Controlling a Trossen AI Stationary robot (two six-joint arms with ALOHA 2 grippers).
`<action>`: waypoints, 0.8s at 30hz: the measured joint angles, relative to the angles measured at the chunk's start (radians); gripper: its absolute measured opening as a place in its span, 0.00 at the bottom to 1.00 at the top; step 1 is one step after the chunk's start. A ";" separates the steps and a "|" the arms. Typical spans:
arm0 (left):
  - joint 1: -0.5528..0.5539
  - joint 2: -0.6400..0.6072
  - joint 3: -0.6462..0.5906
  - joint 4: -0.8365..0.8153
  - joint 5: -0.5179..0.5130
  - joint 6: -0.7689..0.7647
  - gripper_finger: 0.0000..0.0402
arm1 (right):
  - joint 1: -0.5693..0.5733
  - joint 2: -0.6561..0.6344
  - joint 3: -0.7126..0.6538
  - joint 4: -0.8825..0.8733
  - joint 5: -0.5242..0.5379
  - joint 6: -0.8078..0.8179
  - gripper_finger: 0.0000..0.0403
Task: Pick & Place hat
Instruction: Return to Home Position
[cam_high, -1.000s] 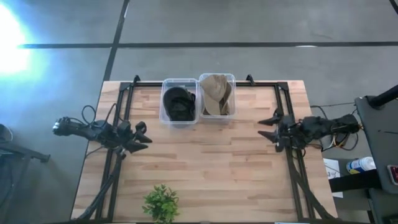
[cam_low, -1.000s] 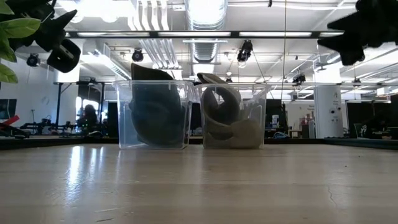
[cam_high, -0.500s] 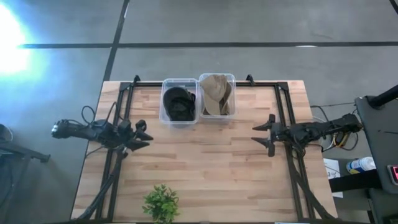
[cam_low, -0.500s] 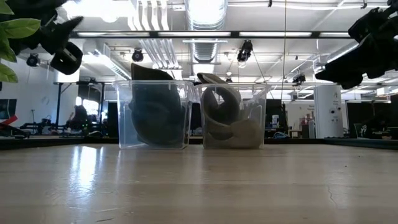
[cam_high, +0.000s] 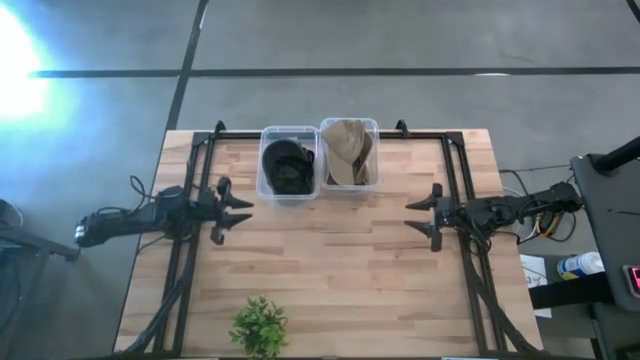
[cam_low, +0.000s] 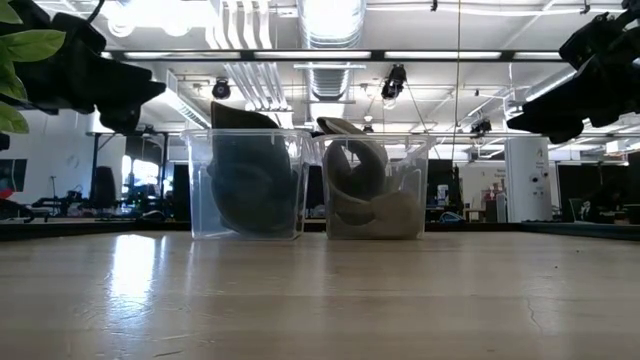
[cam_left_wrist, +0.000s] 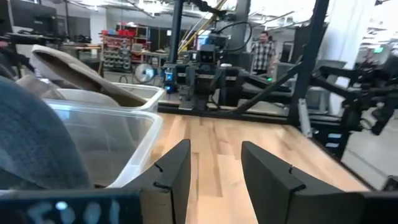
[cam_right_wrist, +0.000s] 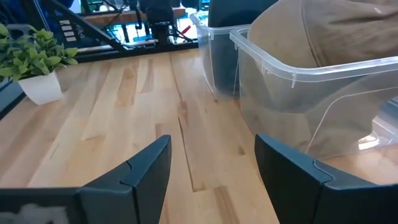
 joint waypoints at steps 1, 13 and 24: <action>-0.002 0.000 0.000 0.000 0.001 -0.003 0.34 | 0.000 0.000 0.000 0.000 0.000 0.000 0.56; -0.004 0.003 -0.001 0.007 0.007 -0.163 0.34 | 0.000 0.000 0.000 0.000 0.000 0.000 0.56; -0.004 0.003 -0.001 0.009 0.007 -0.167 0.34 | 0.000 0.000 0.000 0.000 0.000 0.000 0.56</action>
